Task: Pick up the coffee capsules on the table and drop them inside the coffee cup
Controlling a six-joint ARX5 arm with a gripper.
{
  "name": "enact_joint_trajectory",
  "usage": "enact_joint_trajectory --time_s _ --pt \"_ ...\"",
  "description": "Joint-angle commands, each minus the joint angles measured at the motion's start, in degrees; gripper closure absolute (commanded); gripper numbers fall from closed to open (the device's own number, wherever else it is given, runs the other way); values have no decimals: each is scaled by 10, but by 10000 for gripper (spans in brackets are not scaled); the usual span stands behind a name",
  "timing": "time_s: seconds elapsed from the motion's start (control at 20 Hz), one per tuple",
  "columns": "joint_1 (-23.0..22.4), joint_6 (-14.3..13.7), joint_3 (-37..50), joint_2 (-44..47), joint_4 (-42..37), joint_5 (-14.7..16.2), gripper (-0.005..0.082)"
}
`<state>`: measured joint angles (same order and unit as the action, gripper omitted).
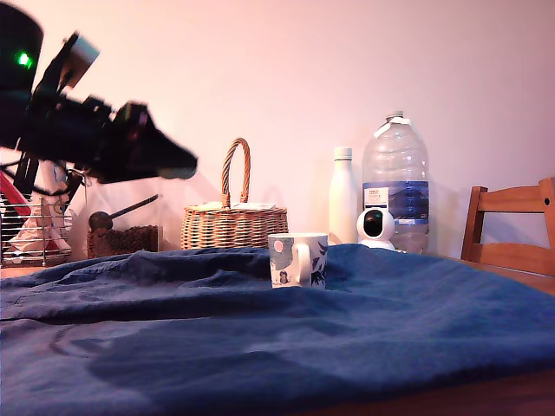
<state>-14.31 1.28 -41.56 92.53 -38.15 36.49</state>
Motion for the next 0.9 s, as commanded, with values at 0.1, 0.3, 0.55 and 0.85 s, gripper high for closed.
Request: enact_joint_trajectory --time_s 0.1,0.3,0.55,0.85 --pt "-11 -3 3 0 12 0 657" --pt "-12 -3 3 0 15 -13 657" --pt "-26 -2 2 0 14 -38 657" --pt "-74 -3 -19 2 13 -90 657"
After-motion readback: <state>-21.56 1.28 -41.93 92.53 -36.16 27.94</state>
